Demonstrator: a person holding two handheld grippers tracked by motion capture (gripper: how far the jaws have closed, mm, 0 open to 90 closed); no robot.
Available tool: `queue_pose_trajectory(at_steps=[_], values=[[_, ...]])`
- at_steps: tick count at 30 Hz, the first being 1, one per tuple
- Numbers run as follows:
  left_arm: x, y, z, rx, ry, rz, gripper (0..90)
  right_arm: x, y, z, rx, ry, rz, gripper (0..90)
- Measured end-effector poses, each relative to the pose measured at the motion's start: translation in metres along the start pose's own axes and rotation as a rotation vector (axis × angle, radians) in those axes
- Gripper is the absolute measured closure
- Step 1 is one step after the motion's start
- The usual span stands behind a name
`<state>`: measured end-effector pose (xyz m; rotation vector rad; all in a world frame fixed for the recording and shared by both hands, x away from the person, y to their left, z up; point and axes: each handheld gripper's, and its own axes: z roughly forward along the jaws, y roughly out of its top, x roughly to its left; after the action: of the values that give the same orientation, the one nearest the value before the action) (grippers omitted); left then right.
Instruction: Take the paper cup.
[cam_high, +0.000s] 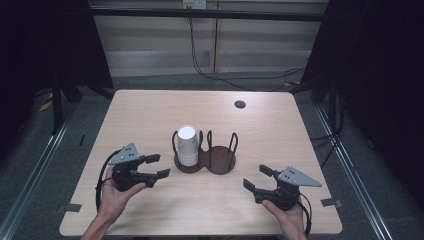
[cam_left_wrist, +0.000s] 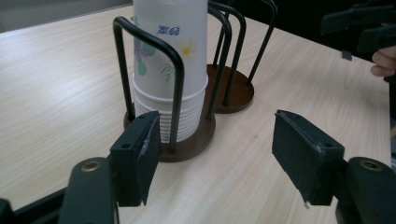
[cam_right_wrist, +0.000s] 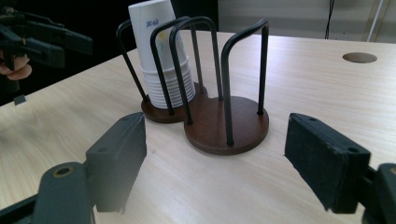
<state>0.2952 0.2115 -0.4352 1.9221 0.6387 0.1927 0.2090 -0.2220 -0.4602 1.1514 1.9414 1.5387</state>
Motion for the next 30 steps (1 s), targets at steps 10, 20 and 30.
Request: queue_pose_trajectory(at_steps=[10, 20, 30], values=[[-0.002, 0.003, -0.001, -0.034, -0.049, 0.021, 39.1, 0.001, -0.002, 0.005, 0.022, 0.017, -0.007, 20.2], [-0.008, 0.017, -0.002, 0.000, -0.059, -0.013, 33.3, 0.002, -0.003, 0.005, 0.021, 0.027, 0.002, 19.6], [-0.007, 0.032, 0.002, 0.035, -0.057, -0.006, 24.9, 0.003, -0.003, 0.006, 0.033, 0.027, -0.004, 19.2]])
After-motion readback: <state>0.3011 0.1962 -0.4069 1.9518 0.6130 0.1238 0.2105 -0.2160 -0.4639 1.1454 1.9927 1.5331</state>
